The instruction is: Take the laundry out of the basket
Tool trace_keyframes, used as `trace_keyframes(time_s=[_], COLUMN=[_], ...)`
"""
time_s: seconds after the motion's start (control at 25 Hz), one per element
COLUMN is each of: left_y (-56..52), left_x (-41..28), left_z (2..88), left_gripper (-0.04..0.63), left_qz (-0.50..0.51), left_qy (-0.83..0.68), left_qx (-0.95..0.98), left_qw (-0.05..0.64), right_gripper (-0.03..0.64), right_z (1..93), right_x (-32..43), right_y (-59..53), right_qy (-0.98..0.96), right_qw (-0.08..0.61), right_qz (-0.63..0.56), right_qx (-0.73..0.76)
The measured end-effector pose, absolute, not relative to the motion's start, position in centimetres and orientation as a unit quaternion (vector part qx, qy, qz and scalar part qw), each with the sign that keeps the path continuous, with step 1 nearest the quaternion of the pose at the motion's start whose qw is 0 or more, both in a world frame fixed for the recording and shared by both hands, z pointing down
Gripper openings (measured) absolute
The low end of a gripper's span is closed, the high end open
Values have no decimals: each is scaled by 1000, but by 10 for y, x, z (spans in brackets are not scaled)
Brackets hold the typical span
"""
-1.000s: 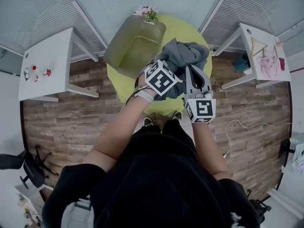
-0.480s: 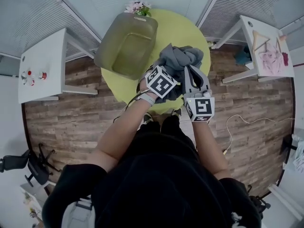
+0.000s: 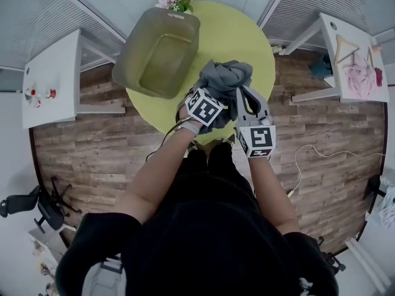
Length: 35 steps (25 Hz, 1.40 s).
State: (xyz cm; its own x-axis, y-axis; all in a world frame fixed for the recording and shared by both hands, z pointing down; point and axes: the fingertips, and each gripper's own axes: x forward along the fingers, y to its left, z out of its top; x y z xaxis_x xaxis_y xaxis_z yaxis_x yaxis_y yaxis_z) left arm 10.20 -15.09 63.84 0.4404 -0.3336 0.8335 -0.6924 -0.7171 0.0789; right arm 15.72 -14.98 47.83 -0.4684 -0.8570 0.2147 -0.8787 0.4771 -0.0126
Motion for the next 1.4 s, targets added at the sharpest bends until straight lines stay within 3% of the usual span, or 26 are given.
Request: trace_keyframes(time_s=[1.4], left_y=[-163], left_x=[100], left_z=[771], left_gripper=[316], left_qz=[473], left_qy=[-361], left_qx=[754], left_qw=[279], right_gripper=[23], right_z=[575], right_x=[186], right_y=[-148], right_qy=[-861], right_qw=[147], right_qz=[120], right_qx=[471])
